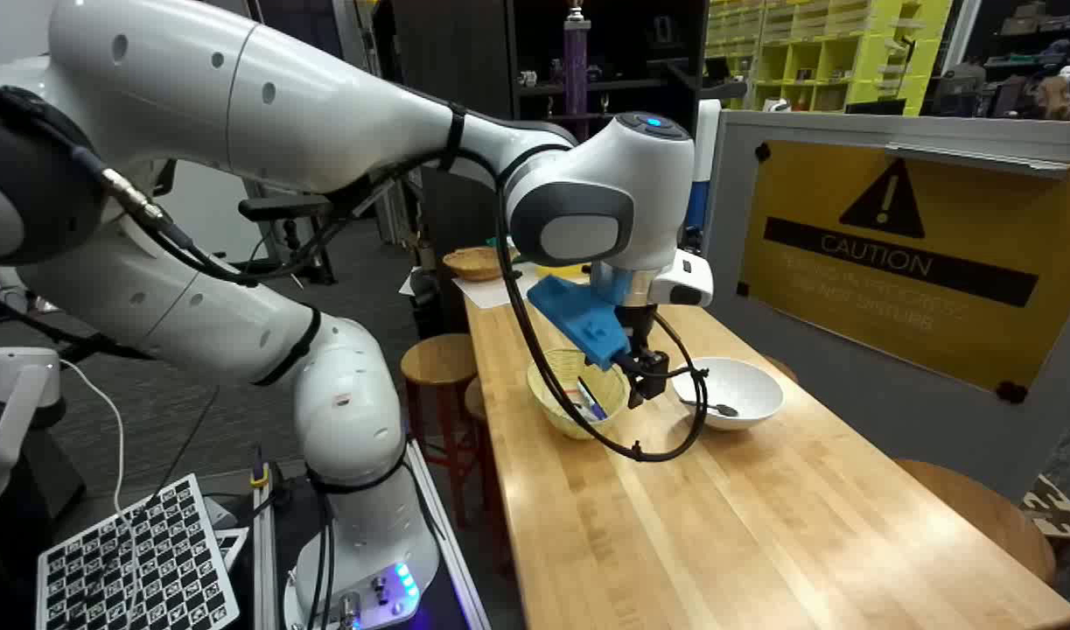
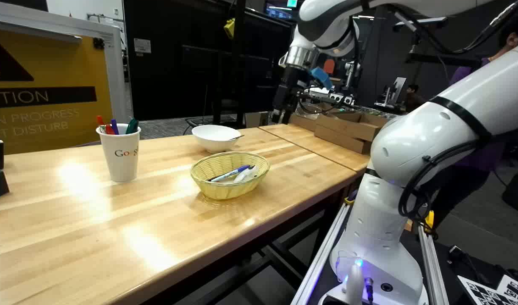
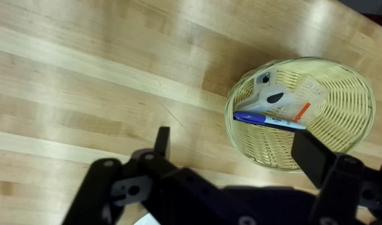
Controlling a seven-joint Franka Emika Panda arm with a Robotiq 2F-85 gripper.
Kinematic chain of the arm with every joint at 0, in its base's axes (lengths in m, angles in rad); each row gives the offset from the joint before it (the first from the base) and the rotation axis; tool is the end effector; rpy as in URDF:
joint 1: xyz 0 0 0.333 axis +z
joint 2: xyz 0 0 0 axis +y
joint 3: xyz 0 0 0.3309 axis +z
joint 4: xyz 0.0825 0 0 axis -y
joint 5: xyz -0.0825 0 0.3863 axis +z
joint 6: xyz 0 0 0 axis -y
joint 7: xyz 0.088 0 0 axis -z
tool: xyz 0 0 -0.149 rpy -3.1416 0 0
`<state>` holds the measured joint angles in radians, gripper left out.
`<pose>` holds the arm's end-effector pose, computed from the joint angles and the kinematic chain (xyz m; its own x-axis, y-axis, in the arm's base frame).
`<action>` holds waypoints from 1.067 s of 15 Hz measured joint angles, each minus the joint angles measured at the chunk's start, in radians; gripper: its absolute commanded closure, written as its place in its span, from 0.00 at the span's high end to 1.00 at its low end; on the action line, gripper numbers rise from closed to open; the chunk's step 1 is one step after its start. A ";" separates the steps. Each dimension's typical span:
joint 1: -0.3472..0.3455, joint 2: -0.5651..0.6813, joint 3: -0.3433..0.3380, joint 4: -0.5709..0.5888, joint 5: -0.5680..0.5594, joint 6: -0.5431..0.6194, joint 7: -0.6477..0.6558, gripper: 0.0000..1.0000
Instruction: Remove a blue pen from the white cup and put it inside the brown basket
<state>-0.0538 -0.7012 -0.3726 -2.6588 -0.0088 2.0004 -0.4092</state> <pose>0.3094 -0.1317 0.4106 0.9935 0.0573 0.0982 0.0765 -0.9758 -0.2049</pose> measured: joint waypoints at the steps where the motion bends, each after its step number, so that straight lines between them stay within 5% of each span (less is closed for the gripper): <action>1: 0.000 0.000 0.000 0.000 0.000 0.000 0.000 1.00; 16: 0.008 0.056 0.015 0.017 0.007 0.013 -0.003 1.00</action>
<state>-0.0453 -0.6453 -0.3572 -2.6419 -0.0019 2.0130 -0.4118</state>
